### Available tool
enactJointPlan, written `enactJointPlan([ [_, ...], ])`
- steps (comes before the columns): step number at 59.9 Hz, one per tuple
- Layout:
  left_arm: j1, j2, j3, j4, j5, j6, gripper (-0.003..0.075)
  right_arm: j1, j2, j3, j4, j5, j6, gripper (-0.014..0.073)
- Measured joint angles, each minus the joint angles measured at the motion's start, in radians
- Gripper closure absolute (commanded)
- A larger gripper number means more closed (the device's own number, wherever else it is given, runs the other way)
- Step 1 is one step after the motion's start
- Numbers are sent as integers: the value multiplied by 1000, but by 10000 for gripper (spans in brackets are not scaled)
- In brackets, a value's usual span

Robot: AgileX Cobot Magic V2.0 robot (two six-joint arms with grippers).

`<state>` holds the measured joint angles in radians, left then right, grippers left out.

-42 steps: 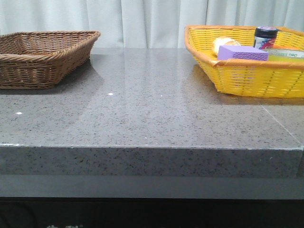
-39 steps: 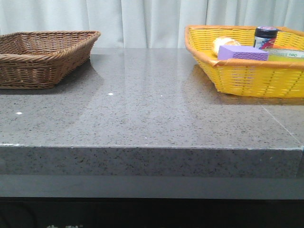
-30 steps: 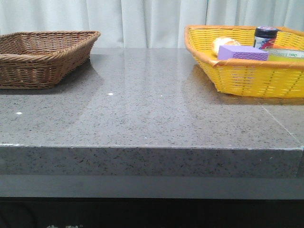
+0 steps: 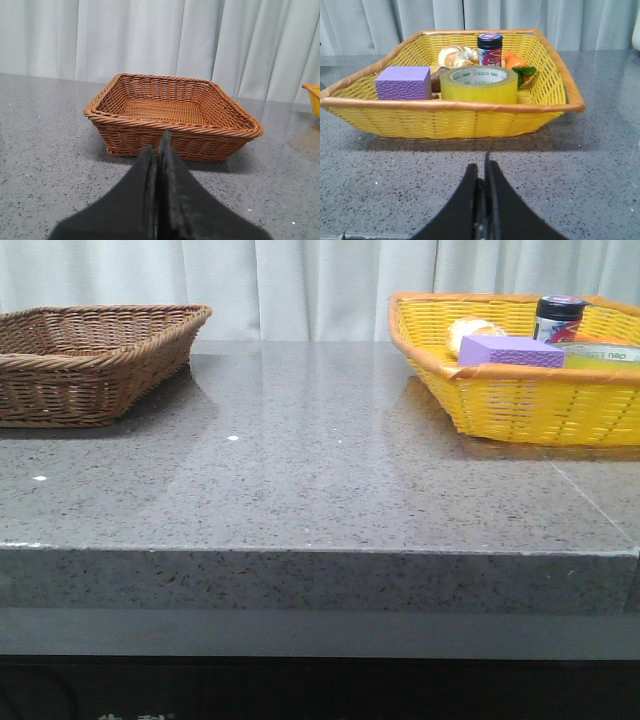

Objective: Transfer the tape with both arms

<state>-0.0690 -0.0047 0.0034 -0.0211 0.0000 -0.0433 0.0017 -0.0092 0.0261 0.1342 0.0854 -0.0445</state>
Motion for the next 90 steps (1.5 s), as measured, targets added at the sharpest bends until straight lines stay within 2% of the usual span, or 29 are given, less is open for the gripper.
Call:
enactJointPlan([
  [28, 0, 0, -9, 0, -23, 0, 741, 0, 0, 0, 0, -9, 0, 661],
  [41, 0, 0, -169, 21, 15, 0, 741, 0, 0, -123, 0, 29, 0, 661],
  [57, 0, 70, -435, 48, 175, 0, 741, 0, 7, -367, 0, 129, 0, 661],
  [73, 0, 267, -662, 49, 405, 0, 741, 0, 214, -567, 0, 348, 0, 661],
  [83, 0, 382, -702, 49, 544, 0, 741, 0, 378, -626, 0, 465, 0, 661],
  [90, 0, 430, -702, 49, 595, 0, 741, 0, 460, -626, 0, 499, 0, 661],
])
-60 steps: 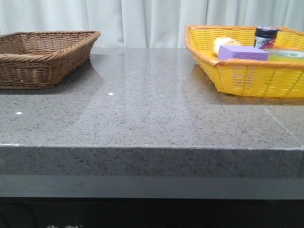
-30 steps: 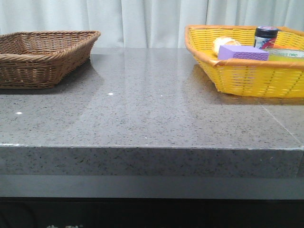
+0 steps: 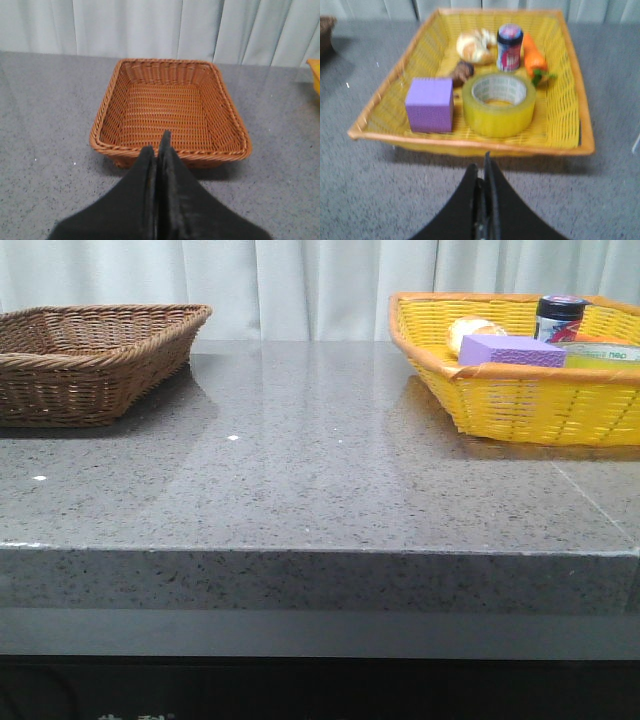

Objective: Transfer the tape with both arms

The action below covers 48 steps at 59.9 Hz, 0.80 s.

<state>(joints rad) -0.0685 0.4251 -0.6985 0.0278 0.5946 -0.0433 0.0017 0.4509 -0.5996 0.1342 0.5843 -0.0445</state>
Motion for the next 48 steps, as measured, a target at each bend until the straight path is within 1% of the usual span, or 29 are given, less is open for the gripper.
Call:
enactJointPlan([
  [16, 0, 90, 2, 0, 5, 0, 740, 0, 122, 0, 0, 34, 0, 656],
  [19, 0, 108, 2, 0, 5, 0, 731, 0, 133, 0, 0, 34, 0, 633],
  [20, 0, 115, 2, 0, 5, 0, 723, 0, 137, 0, 0, 34, 0, 613],
  [23, 0, 129, 2, 0, 5, 0, 667, 0, 142, 0, 0, 34, 0, 554],
  [25, 0, 140, 2, 0, 5, 0, 603, 0, 144, 0, 0, 34, 0, 487],
  [27, 0, 151, 2, 0, 5, 0, 520, 0, 149, 0, 0, 34, 0, 404],
  [28, 0, 155, 2, 0, 5, 0, 484, 0, 148, 0, 0, 34, 0, 349],
  [29, 0, 162, 2, 0, 5, 0, 426, 0, 150, 0, 0, 34, 0, 310],
  [30, 0, 166, 2, 0, 2, 0, 369, 0, 152, 0, 0, 34, 0, 253],
  [32, 0, 175, 2, 0, 1, 0, 298, 0, 155, 0, 0, 34, 0, 167],
  [33, 0, 179, 2, 0, -2, 0, 253, 0, 155, 0, 0, 34, 0, 137],
  [34, 0, 184, 2, 0, -4, 0, 226, 0, 155, 0, 0, 34, 0, 95],
  [35, 0, 186, 2, 0, -4, 0, 194, 0, 155, 0, 0, 34, 0, 72],
  [36, 0, 191, 2, 0, -9, 0, 178, 0, 155, 0, 0, 34, 0, 43],
  [38, 0, 200, 2, 0, -11, 0, 150, 0, 155, 0, 0, 34, 0, 12],
  [39, 0, 202, 2, 0, -14, 0, 149, 0, 155, 0, 0, 34, 0, 6],
  [48, 0, 233, 2, 0, -41, 0, 158, 0, 155, -2, 0, 40, 2, 39],
])
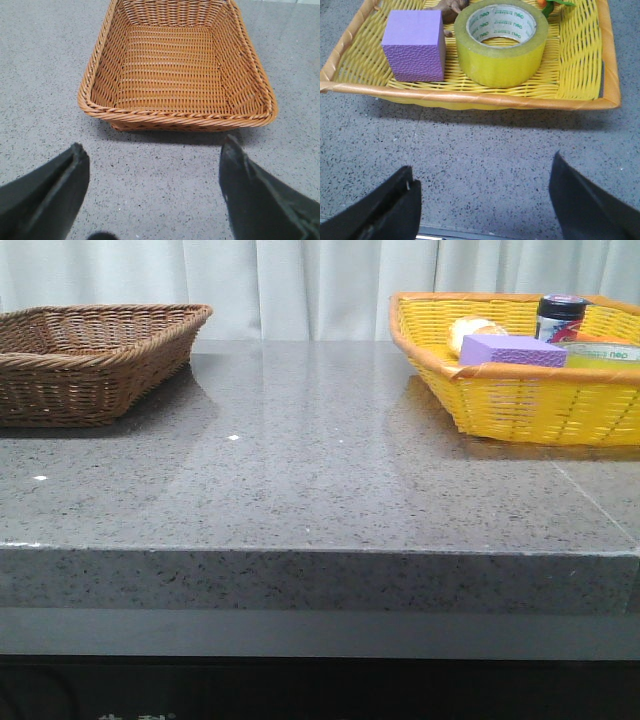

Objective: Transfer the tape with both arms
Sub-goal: 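Lower the right gripper over the yellow tape roll in the yellow basket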

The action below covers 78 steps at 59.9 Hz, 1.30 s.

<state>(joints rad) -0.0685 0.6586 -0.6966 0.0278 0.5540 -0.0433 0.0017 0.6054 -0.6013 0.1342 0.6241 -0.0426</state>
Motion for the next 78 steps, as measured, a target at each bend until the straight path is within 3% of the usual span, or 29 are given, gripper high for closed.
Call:
enactJointPlan([
  [14, -99, 19, 0, -65, -46, 71, 158, -33, 84, -96, -2, 57, 11, 56],
  [36, -474, 19, 0, -81, -110, 85, 157, -106, 410, -405, -4, 204, 11, 56],
  [50, -654, 19, 0, -82, -131, 85, 157, -110, 643, -638, -4, 301, 11, 56],
  [78, -687, 20, 0, -82, -134, 87, 157, -110, 1064, -970, -36, 412, -16, 56],
])
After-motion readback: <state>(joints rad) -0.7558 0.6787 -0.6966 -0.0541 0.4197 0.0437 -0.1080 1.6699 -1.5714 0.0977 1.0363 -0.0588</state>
